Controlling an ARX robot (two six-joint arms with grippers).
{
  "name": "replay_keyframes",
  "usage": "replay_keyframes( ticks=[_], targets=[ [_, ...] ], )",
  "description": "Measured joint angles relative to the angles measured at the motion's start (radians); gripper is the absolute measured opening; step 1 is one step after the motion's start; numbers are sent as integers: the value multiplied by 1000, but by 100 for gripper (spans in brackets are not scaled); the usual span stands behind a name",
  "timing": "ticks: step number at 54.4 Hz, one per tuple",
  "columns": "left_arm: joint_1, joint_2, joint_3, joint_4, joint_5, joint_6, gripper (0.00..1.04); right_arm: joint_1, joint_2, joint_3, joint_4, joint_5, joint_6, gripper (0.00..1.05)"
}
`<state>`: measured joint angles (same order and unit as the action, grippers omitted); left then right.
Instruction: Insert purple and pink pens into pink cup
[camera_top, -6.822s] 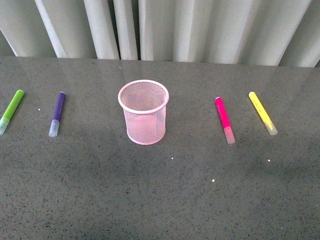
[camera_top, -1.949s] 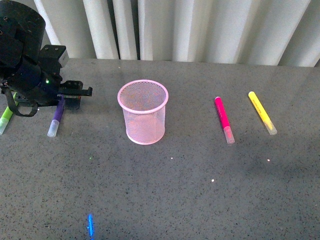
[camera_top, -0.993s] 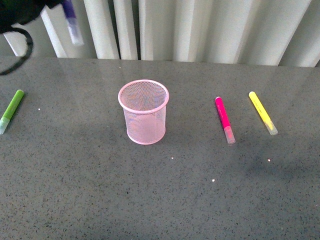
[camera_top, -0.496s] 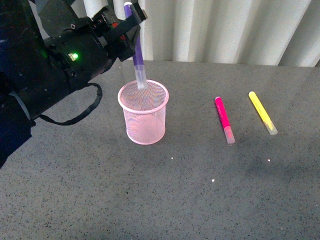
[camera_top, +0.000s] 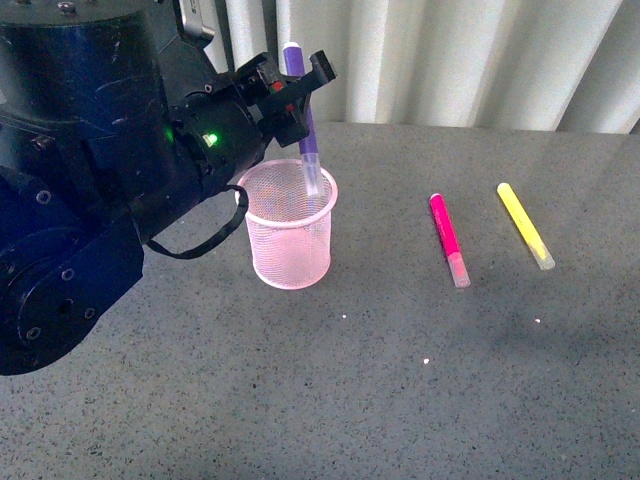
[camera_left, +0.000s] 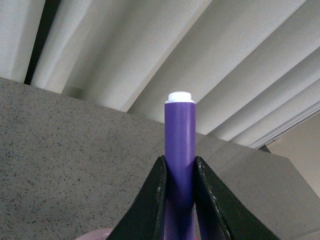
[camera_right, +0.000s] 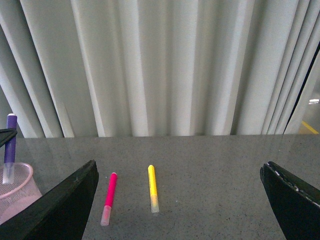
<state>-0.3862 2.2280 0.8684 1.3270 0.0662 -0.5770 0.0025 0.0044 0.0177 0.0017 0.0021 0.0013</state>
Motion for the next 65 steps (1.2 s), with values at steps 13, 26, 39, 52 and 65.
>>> replay_keyframes(
  ticks=[13, 26, 39, 52, 65],
  targets=[
    [13, 41, 16, -7, -11, 1, 13, 0, 0, 0, 0, 0, 0, 98],
    [34, 61, 22, -14, -13, -23, 13, 0, 0, 0, 0, 0, 0, 98],
    [36, 53, -2, -26, 9, -40, 48, 0, 0, 0, 0, 0, 0, 98],
    [68, -121, -84, -129, 48, -29, 94, 0, 0, 0, 0, 0, 0, 98],
    [127, -459, -187, -644, 229, 249, 98, 0, 0, 0, 0, 0, 0, 98]
  ],
)
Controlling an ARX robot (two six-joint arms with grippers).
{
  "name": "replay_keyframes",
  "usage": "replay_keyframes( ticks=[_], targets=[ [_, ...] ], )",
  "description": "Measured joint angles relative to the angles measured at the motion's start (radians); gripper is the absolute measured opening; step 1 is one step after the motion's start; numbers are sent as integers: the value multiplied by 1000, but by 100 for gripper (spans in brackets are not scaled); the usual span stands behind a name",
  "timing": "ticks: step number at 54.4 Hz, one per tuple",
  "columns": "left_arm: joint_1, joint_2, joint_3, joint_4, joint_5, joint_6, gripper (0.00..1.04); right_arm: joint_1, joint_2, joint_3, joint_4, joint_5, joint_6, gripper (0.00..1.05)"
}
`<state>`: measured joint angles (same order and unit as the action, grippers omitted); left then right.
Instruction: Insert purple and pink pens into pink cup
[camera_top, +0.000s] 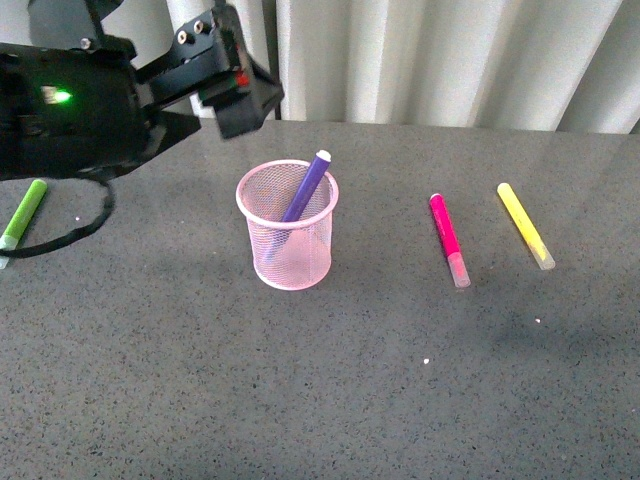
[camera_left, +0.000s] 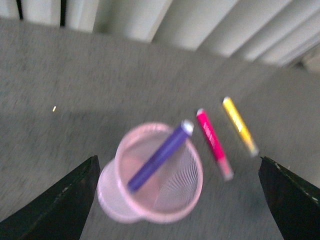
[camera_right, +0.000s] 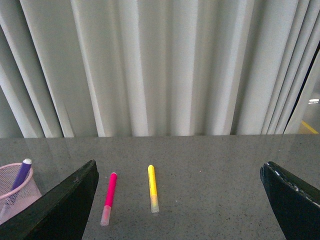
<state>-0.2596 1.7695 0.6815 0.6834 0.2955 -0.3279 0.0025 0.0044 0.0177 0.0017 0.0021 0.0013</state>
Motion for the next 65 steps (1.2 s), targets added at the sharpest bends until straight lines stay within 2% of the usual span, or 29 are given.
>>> replay_keyframes(
  ticks=[6, 13, 15, 17, 22, 23, 25, 28, 43, 56, 60, 65],
  targets=[
    [40, -225, -123, -288, 39, 168, 98, 0, 0, 0, 0, 0, 0, 98],
    [51, -322, -164, -324, 45, 234, 98, 0, 0, 0, 0, -1, 0, 98],
    [41, -311, -178, -270, -16, 251, 96, 0, 0, 0, 0, -1, 0, 98],
    [26, -285, -232, -69, -187, 276, 89, 0, 0, 0, 0, 0, 0, 98],
    [32, -282, -381, 331, -463, 301, 71, 0, 0, 0, 0, 1, 0, 98],
    [38, -295, -398, 381, -484, 303, 67, 0, 0, 0, 0, 1, 0, 98],
    [57, -346, -426, 449, -487, 306, 58, 0, 0, 0, 0, 1, 0, 98],
    [71, -400, -447, 456, -476, 309, 49, 0, 0, 0, 0, 0, 0, 98],
    [135, -595, -567, 358, -418, 318, 4, 0, 0, 0, 0, 0, 0, 98],
    [177, -787, -626, 226, -376, 321, 4, 0, 0, 0, 0, 0, 0, 98],
    [228, -848, -639, 179, -307, 321, 4, 0, 0, 0, 0, 0, 0, 98],
    [254, -932, -652, 113, -302, 320, 4, 0, 0, 0, 0, 0, 0, 98]
  ],
)
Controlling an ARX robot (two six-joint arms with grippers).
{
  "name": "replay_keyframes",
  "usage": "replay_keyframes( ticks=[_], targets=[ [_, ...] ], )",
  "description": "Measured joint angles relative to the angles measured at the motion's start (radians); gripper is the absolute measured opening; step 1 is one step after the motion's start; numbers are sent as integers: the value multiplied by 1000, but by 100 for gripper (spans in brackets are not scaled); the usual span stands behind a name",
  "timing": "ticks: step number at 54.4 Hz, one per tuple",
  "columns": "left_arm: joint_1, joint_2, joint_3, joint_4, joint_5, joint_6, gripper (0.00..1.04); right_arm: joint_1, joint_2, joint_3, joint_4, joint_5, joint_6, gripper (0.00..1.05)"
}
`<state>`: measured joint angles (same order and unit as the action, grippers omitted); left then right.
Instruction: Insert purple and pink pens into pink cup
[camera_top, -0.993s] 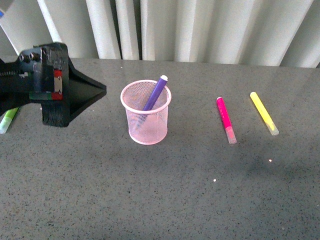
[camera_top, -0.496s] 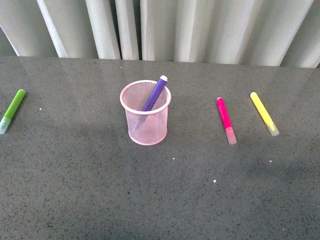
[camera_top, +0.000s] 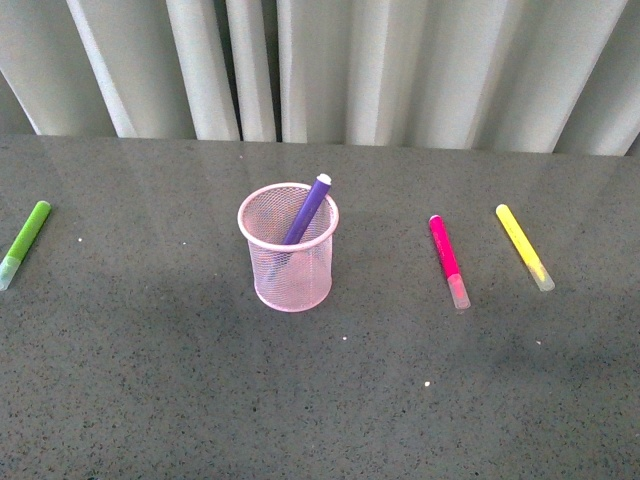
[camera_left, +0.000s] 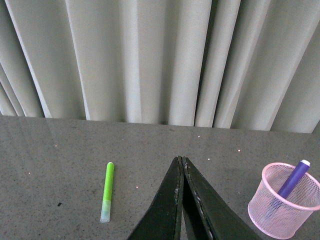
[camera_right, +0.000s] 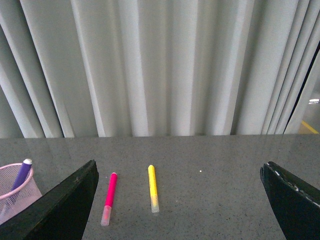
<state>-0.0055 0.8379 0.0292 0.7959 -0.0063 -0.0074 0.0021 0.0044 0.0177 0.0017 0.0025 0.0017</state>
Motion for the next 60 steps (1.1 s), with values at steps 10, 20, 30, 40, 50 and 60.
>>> replay_keyframes(
  ticks=[10, 20, 30, 40, 50, 60],
  targets=[
    [3, -129, -18, -109, 3, 0, 4, 0, 0, 0, 0, -1, 0, 98],
    [3, -263, -19, -230, 5, 0, 4, 0, 0, 0, 0, -1, 0, 98],
    [3, -409, -19, -366, 5, 0, 4, 0, 0, 0, 0, -1, 0, 98],
    [3, -527, -19, -481, 5, 0, 4, 0, 0, 0, 0, 0, 0, 98],
    [3, -592, -19, -546, 5, 0, 4, 0, 0, 0, 0, -1, 0, 98],
    [3, -640, -19, -595, 5, 0, 4, 0, 0, 0, 0, -1, 0, 98]
  ],
)
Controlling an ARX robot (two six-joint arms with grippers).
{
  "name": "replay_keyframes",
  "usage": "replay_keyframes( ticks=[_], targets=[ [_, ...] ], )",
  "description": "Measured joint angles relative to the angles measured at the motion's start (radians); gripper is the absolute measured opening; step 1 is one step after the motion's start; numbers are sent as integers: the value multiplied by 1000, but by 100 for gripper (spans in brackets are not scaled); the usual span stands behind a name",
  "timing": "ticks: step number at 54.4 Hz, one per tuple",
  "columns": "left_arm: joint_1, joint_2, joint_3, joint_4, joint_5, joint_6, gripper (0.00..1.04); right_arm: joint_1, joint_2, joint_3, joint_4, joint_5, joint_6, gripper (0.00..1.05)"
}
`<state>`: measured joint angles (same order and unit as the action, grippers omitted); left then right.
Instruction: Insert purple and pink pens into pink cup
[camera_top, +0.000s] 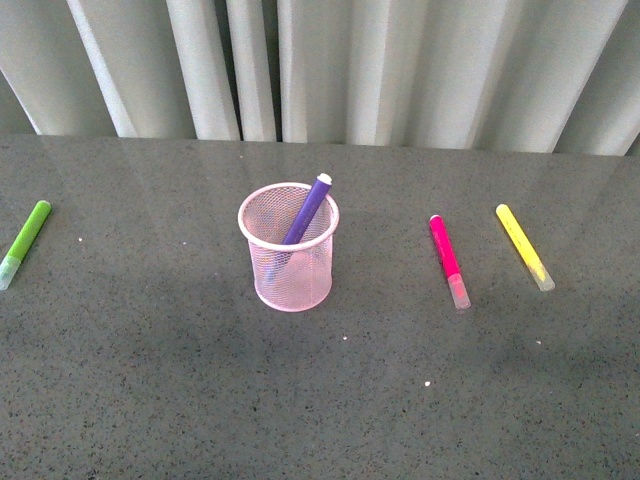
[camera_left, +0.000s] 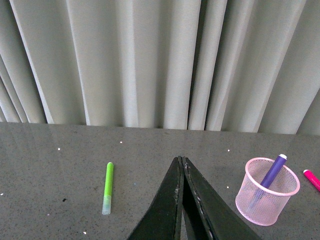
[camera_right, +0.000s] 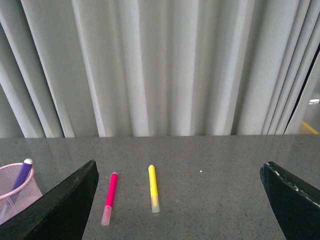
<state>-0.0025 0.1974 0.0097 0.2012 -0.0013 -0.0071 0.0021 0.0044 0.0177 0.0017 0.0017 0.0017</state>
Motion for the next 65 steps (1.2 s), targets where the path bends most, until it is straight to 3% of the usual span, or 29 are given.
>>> replay_keyframes(
  ticks=[5, 10, 23, 36, 39, 42, 48, 54, 65],
  targets=[
    [0, -26, 0, -26, 0, 0, 4, 0, 0, 0, 0, 0, 0, 98],
    [0, -150, 0, -185, 1, 0, 4, 0, 0, 0, 0, 0, 0, 98],
    [0, -193, 0, -200, 1, 0, 4, 0, 0, 0, 0, 0, 0, 98],
    [0, -193, 0, -201, 1, 0, 61, 0, 0, 0, 0, 0, 0, 98],
    [0, -193, 0, -201, 1, 0, 71, -3, 70, 54, -137, 31, 90, 98],
    [0, -193, 0, -201, 1, 0, 80, -51, 256, 140, -265, -1, 227, 98],
    [0, -194, 0, -201, 2, 0, 99, -142, 564, 220, -81, -42, 349, 98],
    [0, -194, 0, -201, 1, 2, 98, -151, 872, 347, 95, -87, 373, 98],
    [0, -194, 0, -201, 1, 2, 98, -60, 1375, 576, 218, -82, 346, 98]
  ],
)
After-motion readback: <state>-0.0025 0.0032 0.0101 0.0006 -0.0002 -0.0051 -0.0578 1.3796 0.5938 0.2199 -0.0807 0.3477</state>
